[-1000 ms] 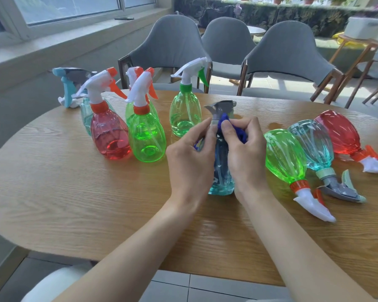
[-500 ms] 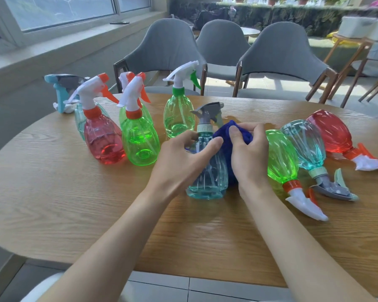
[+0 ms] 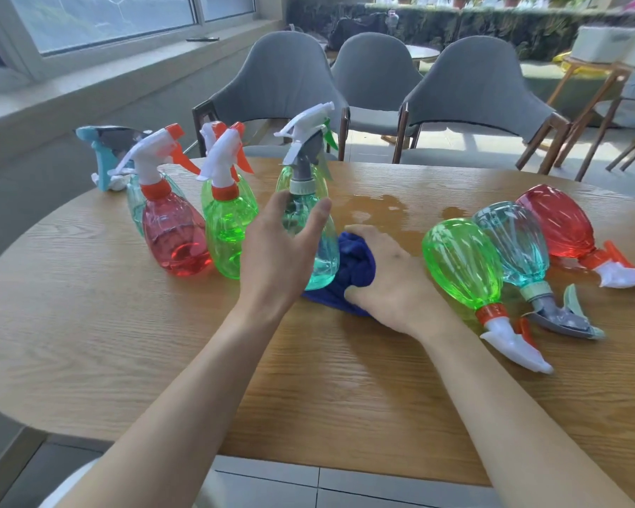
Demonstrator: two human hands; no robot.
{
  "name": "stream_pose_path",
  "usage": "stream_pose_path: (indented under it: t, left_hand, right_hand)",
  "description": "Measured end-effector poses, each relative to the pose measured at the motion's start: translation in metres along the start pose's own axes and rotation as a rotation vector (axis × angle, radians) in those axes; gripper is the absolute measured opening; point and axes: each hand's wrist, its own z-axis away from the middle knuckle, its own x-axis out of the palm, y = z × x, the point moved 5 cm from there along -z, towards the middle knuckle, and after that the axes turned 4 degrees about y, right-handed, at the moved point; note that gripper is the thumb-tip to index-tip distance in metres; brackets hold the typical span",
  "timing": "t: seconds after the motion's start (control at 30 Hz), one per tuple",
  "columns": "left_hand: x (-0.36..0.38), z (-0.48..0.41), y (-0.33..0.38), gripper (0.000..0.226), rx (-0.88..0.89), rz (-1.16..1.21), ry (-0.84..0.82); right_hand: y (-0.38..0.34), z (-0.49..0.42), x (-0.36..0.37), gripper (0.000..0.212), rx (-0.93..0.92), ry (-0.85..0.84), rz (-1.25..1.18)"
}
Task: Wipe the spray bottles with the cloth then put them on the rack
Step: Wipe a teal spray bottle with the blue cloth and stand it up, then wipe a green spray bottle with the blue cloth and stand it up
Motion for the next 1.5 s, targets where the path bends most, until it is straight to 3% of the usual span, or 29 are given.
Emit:
stream_pose_path:
  t: [0.1, 0.3, 0.5, 0.8, 1.07, 1.2, 1.27, 1.37, 1.5]
  left_hand:
    - [0.001, -0.001, -0.001, 0.048, 0.033, -0.01, 0.013]
    - [0.005, -0.005, -0.003, 0.042, 0.044, -0.014, -0.003]
    - [0.01, -0.009, -0.005, 0.052, 0.087, -0.071, -0.011]
    - [0.012, 0.015, -0.001, 0.095, 0.229, -0.284, -0.037]
    - [0.015, 0.01, -0.004, 0.084, 0.255, -0.335, -0.003]
    - [0.007, 0.019, 0.019, 0.052, 0.424, -0.324, 0.199]
    - [0.011, 0.022, 0.027, 0.034, 0.492, -0.228, 0.13]
    - [0.032, 0.023, 0.027, 0.022, 0.404, -0.093, -0.124]
    - [0.061, 0.019, 0.029, 0.038, 0.306, -0.074, -0.353]
  right_hand:
    - [0.003, -0.001, -0.002, 0.069, 0.003, 0.132, -0.052]
    - [0.011, -0.005, -0.019, 0.046, 0.165, 0.365, -0.416]
    - [0.017, 0.0, -0.033, 0.04, 0.338, 0.431, -0.812]
    - [0.013, -0.002, -0.031, 0.04, 0.31, 0.446, -0.836]
    - [0.008, 0.004, -0.03, 0.038, 0.217, 0.44, -0.673]
    - [0.007, 0.006, -0.036, 0.036, 0.176, 0.465, -0.625]
    - [0.007, 0.007, -0.041, 0.036, 0.172, 0.481, -0.631]
    - [0.01, 0.009, -0.05, 0.035, 0.168, 0.494, -0.63]
    - [0.019, 0.011, -0.061, 0.034, 0.177, 0.521, -0.635]
